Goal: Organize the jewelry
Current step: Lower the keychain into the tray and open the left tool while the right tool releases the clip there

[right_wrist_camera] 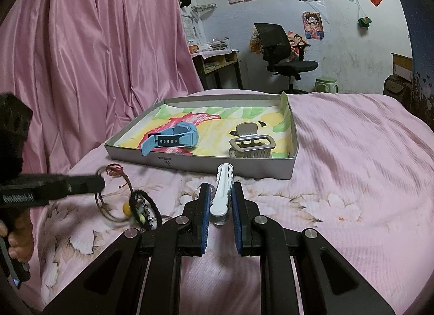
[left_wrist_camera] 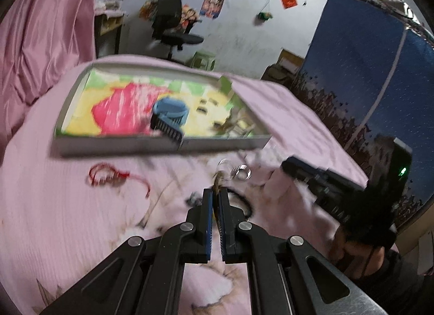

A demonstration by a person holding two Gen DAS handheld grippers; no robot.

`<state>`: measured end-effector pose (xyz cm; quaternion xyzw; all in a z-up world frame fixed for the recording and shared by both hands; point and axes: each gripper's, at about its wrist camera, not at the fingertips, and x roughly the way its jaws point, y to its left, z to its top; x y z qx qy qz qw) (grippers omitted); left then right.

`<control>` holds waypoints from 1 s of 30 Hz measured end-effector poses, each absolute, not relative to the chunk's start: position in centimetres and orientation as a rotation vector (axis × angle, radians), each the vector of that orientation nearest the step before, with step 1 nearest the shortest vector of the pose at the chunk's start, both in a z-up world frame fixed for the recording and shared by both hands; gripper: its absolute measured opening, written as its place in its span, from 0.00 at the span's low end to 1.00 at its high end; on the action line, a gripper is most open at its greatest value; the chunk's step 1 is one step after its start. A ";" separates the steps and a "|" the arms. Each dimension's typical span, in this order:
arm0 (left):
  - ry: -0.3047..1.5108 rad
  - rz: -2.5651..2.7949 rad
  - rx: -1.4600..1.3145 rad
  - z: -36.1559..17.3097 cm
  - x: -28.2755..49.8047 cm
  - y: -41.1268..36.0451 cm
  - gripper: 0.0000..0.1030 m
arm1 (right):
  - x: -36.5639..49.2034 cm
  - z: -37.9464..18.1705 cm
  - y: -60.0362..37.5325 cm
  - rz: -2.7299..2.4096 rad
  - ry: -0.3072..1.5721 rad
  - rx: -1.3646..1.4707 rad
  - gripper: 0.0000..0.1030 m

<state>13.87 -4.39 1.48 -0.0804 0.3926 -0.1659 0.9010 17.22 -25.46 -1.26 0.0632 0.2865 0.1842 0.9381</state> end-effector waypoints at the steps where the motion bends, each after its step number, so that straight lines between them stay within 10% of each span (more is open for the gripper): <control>1: 0.824 -0.339 -0.167 1.1 13.8 -4.3 0.05 | 17.1 -1.3 -25.4 0.377 0.585 0.129 0.13; 30: 0.652 -0.301 -0.176 6.1 15.9 -2.9 0.05 | 19.2 0.4 -24.8 0.415 0.539 0.120 0.10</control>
